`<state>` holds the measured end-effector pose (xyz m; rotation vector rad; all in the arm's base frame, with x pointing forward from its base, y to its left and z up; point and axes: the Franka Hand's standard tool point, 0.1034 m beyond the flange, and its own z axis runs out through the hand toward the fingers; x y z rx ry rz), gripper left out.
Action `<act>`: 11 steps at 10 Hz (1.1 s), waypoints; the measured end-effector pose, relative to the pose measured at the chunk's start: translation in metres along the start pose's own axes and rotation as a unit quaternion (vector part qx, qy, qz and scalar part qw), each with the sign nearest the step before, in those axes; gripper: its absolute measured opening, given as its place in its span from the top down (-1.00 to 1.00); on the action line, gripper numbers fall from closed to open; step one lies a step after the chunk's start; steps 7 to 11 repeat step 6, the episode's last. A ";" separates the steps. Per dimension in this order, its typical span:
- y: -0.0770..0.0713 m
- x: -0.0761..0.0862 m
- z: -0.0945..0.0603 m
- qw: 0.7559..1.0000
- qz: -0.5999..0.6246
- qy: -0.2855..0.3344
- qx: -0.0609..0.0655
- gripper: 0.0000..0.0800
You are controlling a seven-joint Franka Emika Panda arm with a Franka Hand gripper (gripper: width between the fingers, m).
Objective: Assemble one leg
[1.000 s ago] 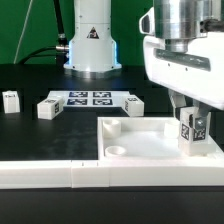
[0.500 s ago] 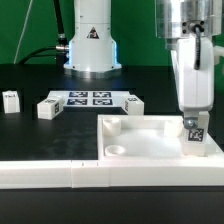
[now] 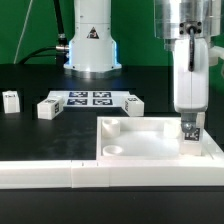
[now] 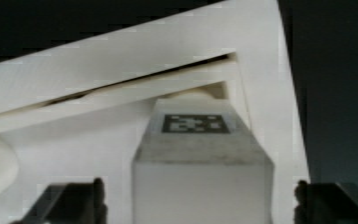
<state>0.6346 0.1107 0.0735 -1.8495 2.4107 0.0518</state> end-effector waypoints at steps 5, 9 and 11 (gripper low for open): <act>0.001 -0.002 0.000 0.970 -0.244 -0.001 -0.004 -0.62; 0.001 -0.002 0.000 0.970 -0.244 -0.001 -0.004 -0.62; 0.001 -0.002 0.000 0.970 -0.244 -0.001 -0.004 -0.62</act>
Offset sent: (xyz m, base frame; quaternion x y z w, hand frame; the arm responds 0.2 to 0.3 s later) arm 0.0003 0.0053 0.0001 -0.0207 -0.0081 -0.1953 0.9805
